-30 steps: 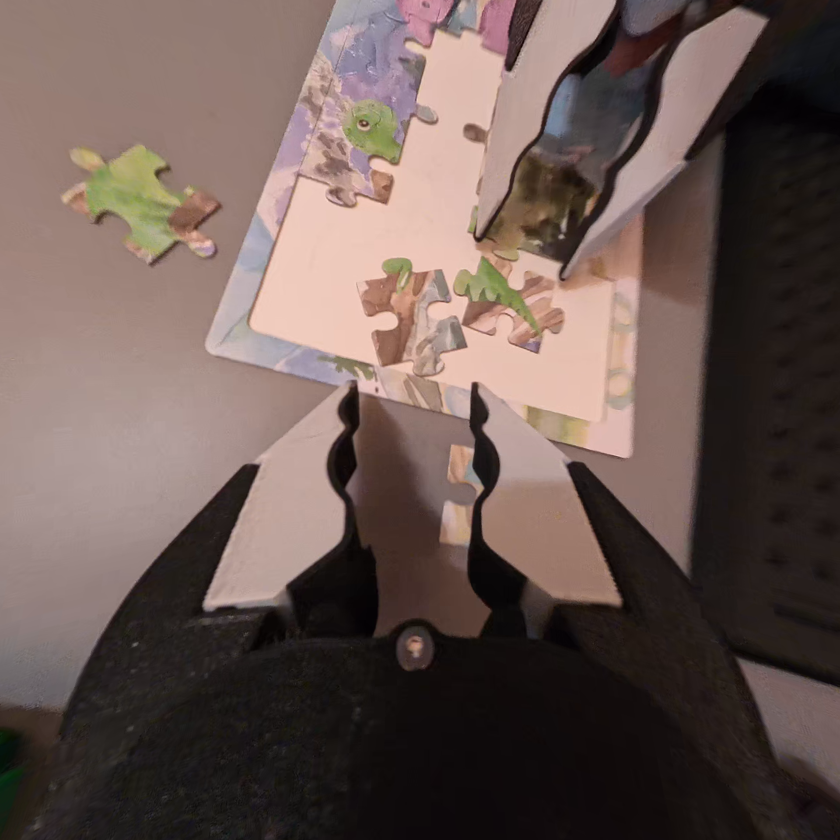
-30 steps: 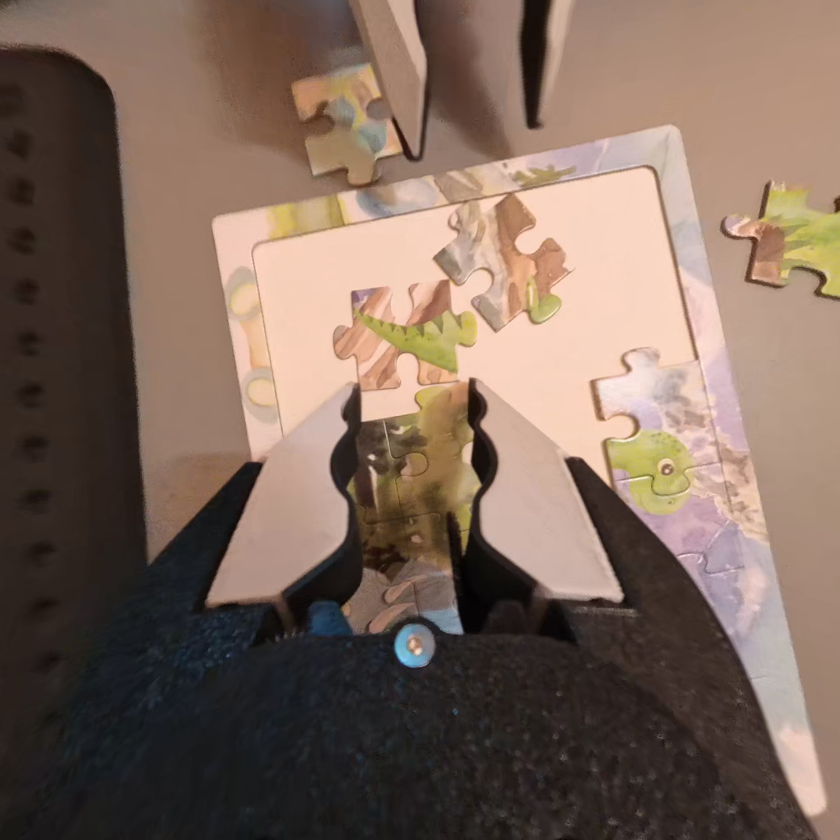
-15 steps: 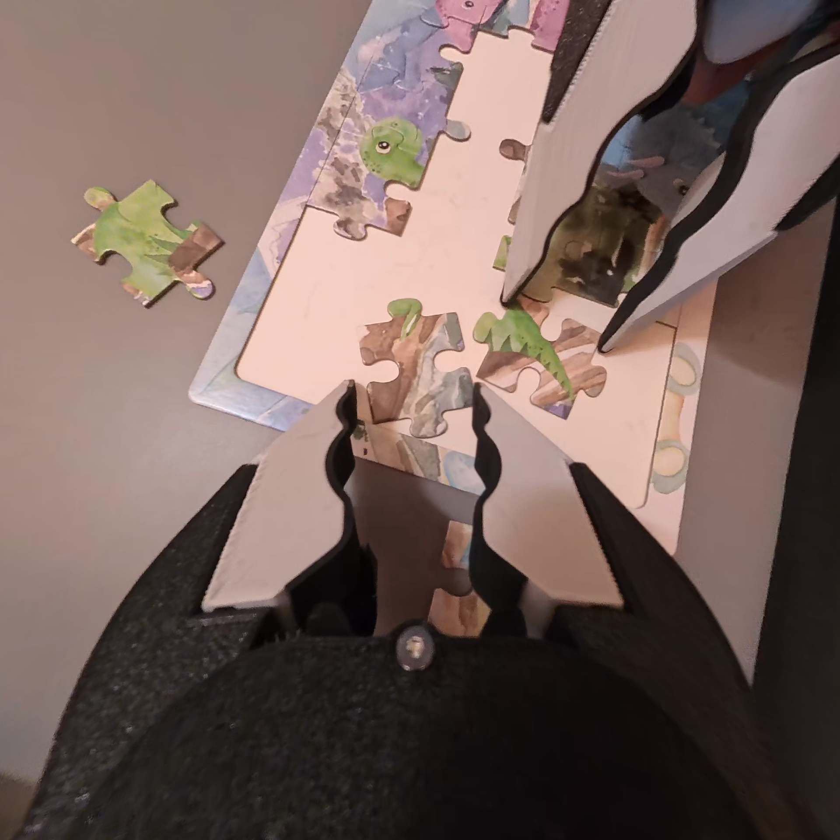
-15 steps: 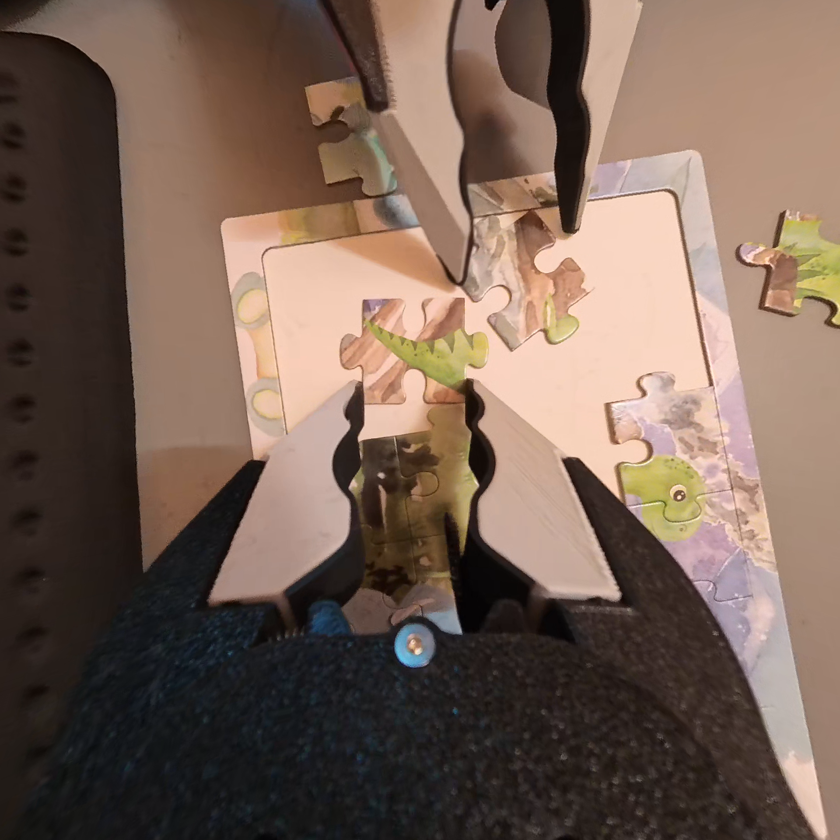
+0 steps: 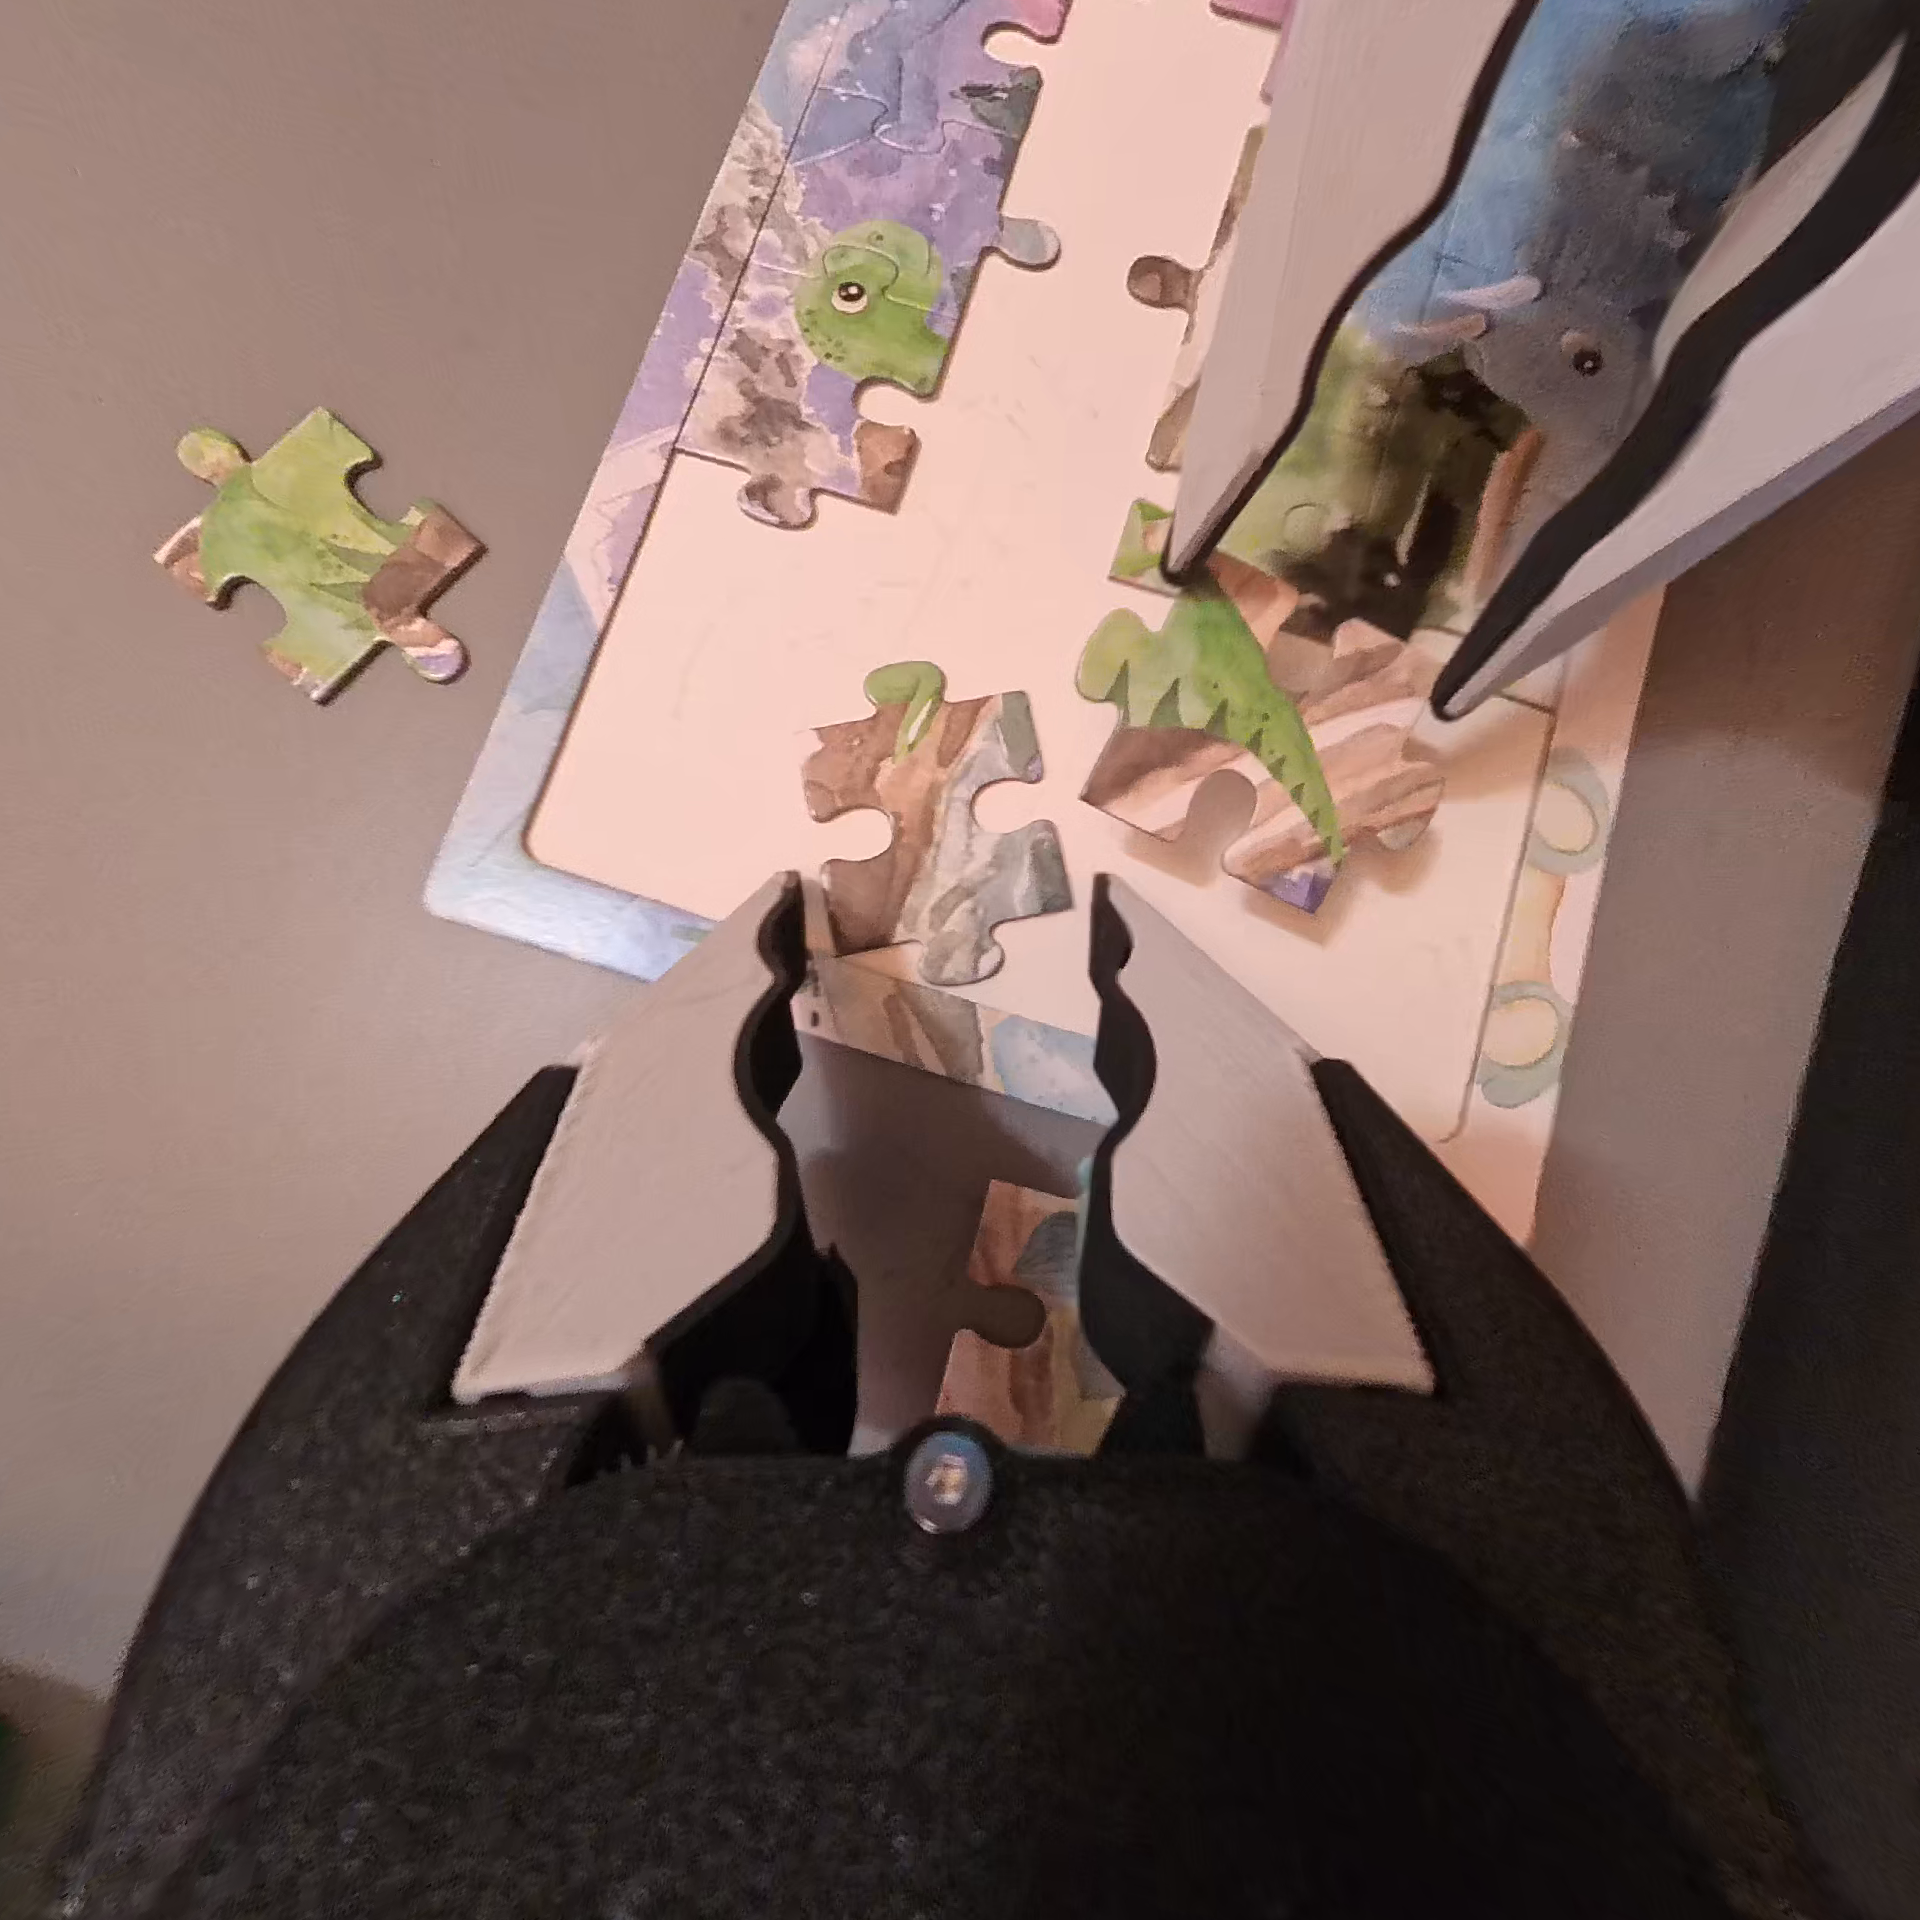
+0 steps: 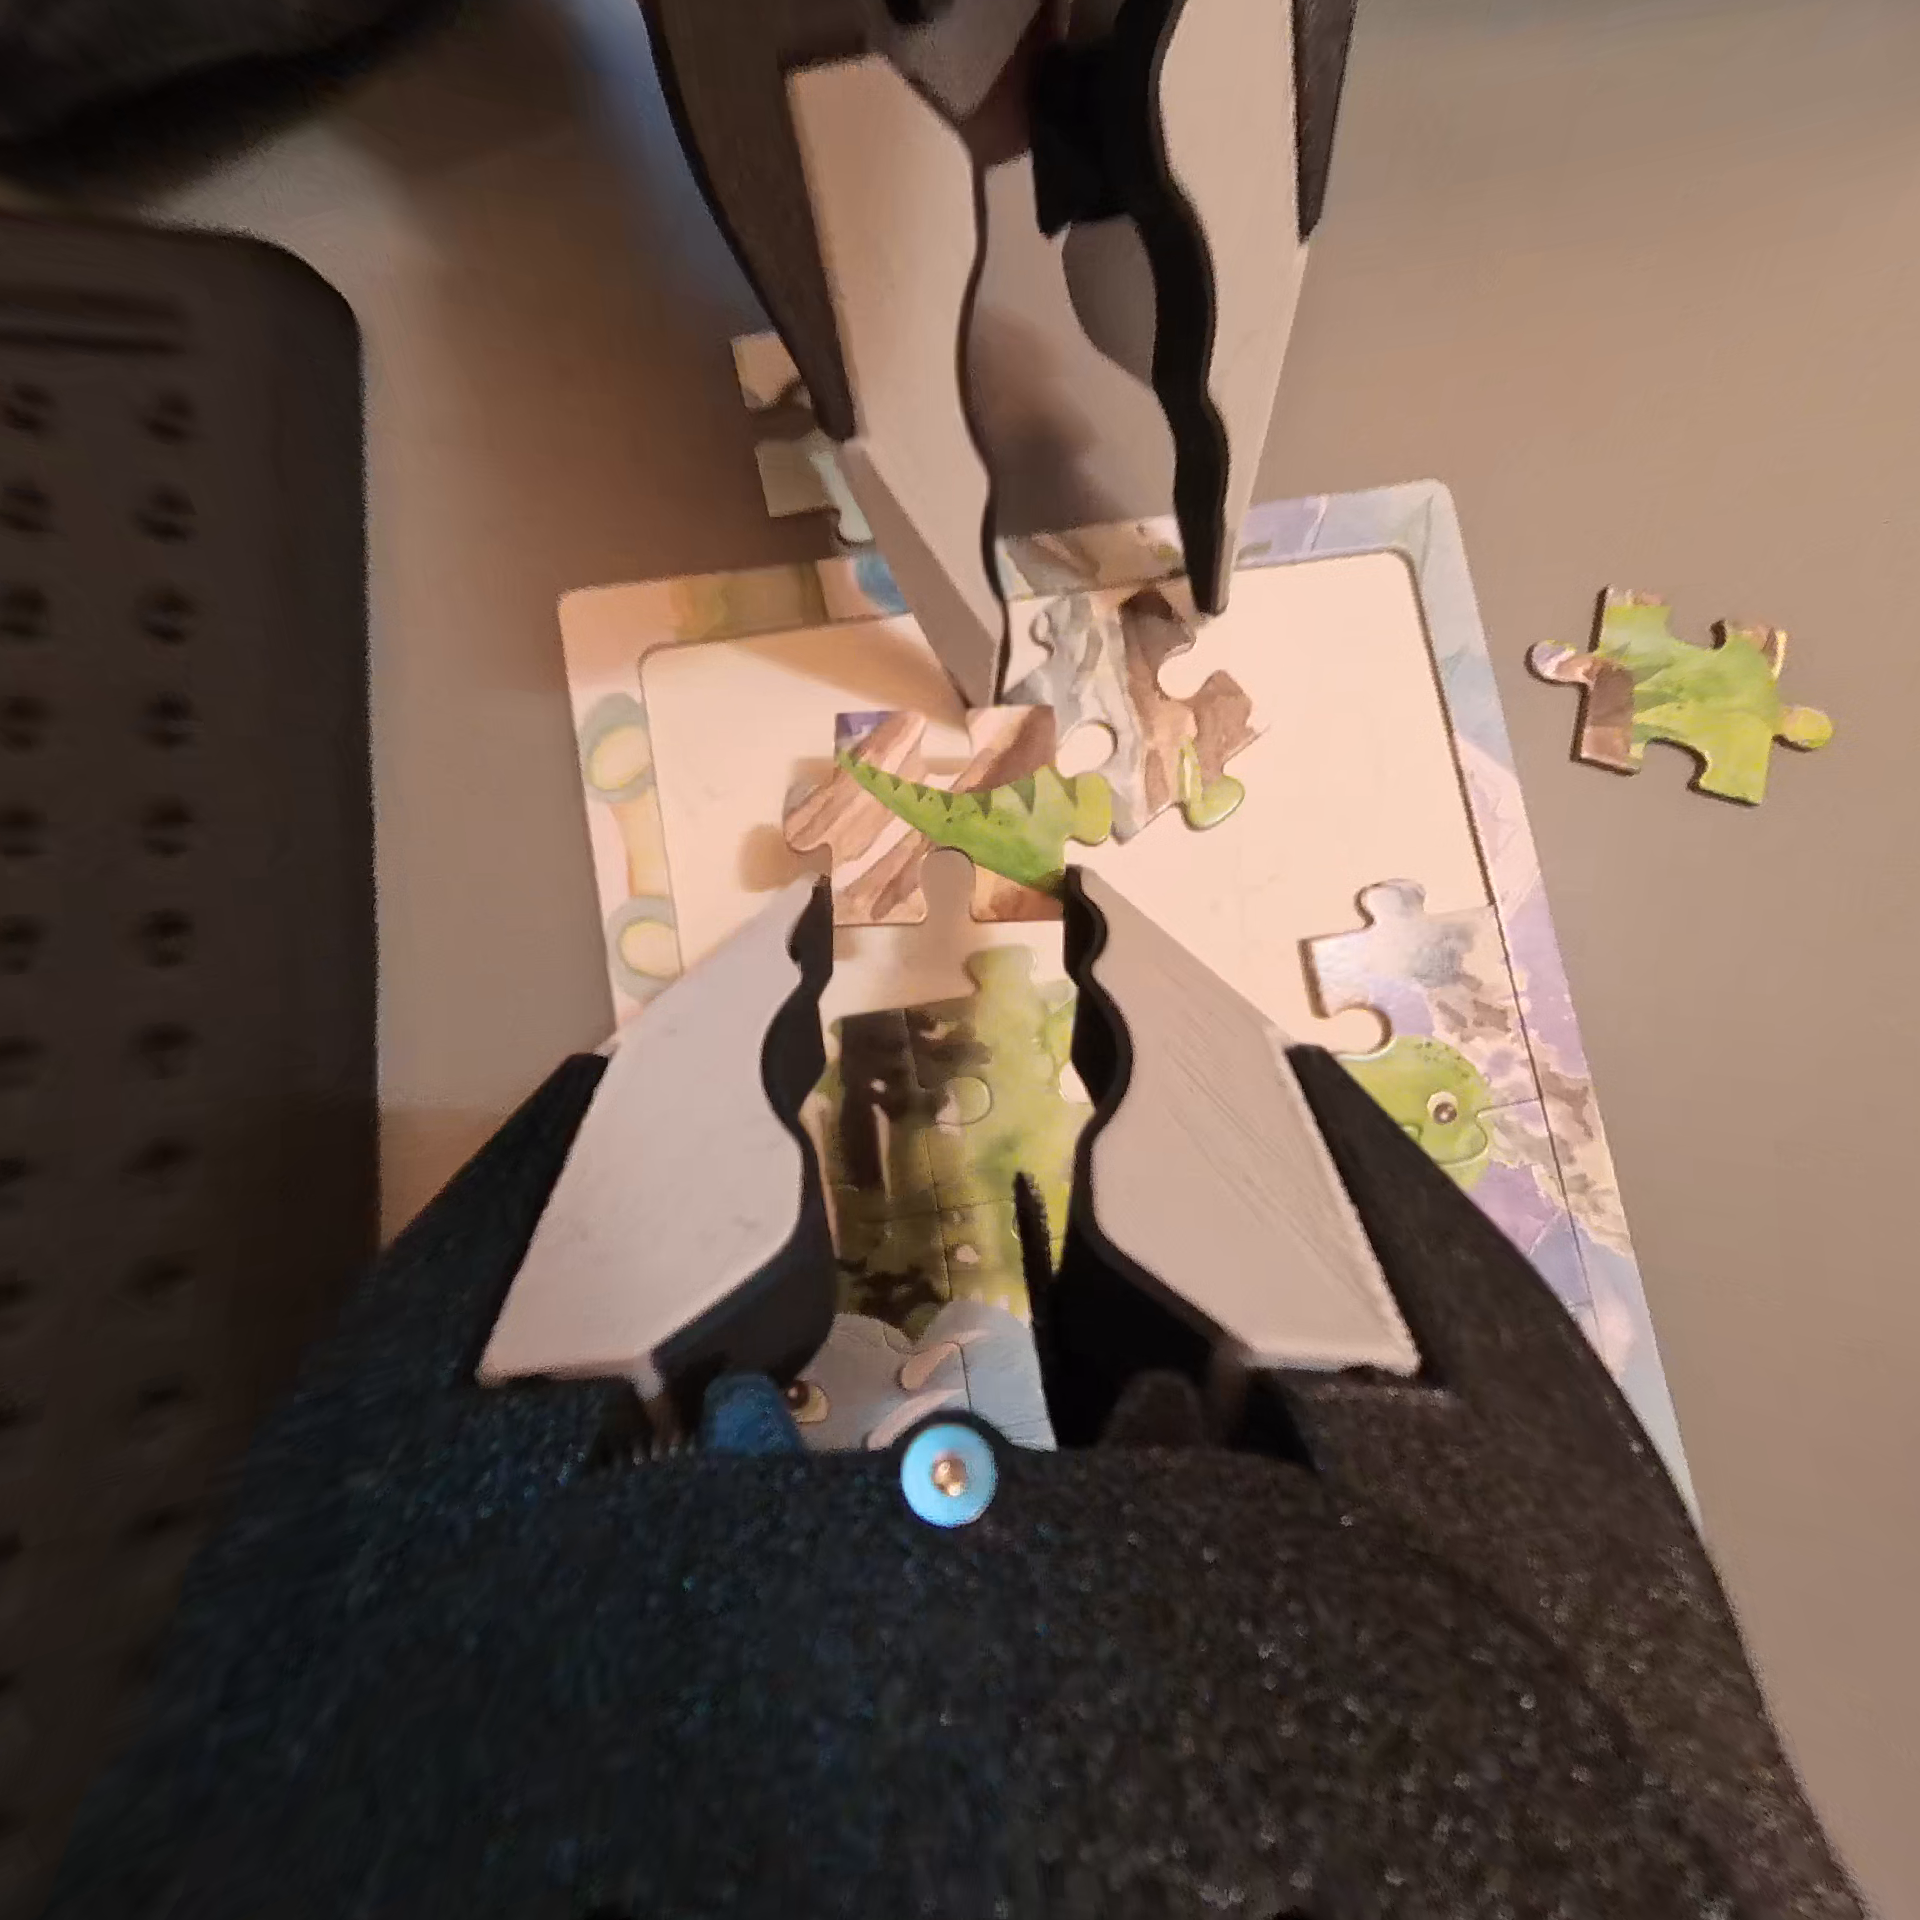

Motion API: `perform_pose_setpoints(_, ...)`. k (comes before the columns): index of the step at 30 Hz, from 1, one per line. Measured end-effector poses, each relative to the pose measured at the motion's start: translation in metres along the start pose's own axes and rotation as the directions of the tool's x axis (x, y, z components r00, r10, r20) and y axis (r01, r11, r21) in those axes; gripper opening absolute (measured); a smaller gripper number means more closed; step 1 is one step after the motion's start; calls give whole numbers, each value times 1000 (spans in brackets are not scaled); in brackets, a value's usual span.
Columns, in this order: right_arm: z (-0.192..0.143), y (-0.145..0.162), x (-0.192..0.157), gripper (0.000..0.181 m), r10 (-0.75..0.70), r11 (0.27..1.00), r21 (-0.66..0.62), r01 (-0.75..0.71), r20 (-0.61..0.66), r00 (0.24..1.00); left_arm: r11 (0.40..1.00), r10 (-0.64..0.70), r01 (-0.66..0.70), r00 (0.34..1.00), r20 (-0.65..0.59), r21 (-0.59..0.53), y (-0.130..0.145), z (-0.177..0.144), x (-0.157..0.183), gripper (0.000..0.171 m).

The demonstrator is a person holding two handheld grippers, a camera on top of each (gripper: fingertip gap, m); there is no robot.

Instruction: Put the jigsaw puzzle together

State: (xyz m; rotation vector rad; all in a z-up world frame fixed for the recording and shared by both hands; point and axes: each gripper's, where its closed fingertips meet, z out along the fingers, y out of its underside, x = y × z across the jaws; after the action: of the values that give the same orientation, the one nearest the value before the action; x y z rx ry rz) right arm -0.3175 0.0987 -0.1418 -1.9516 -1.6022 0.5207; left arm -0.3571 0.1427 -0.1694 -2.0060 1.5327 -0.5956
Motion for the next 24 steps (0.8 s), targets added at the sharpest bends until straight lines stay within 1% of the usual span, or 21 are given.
perform_pose_setpoints(1,-2,-3,0,44,8,1000,16,-8,7,1000,1000,-11,11,1000,-25,6,-1,-1,3,56)
perform_pose_setpoints(3,-7,-1,5,44,8,1000,11,-8,-21,1000,1000,-15,16,1000,-16,14,-1,-3,0,58)
perform_pose_setpoints(5,-14,7,17,43,10,1000,-19,-12,-82,997,1000,-11,11,1000,-17,6,0,-2,1,59)
perform_pose_setpoints(10,-29,26,33,44,41,997,-59,-52,-167,985,1000,2,-2,1000,11,-7,-1,3,1,56)
perform_pose_setpoints(12,-33,32,32,44,62,996,-58,-73,-173,983,1000,2,-2,1000,11,-12,-1,3,2,55)
perform_pose_setpoints(14,-36,41,29,44,82,994,-61,-94,-179,980,1000,28,-28,1000,6,-15,-1,2,4,47)
perform_pose_setpoints(17,-41,49,19,44,122,991,-29,-128,-157,980,999,34,-34,999,6,-13,-1,2,4,47)
perform_pose_setpoints(19,-45,54,16,44,137,990,-20,-142,-165,977,998,56,-56,998,9,-5,-2,2,4,47)
perform_pose_setpoints(20,-48,56,15,32,139,989,-15,-144,-172,975,997,73,-73,997,15,-3,-2,2,4,47)
perform_pose_setpoints(21,-51,55,13,13,136,990,1,-138,-177,975,996,85,-85,996,23,-3,-2,1,4,47)
perform_pose_setpoints(24,-57,56,8,14,152,988,33,-149,-175,973,992,123,-124,992,42,17,-6,-2,4,47)
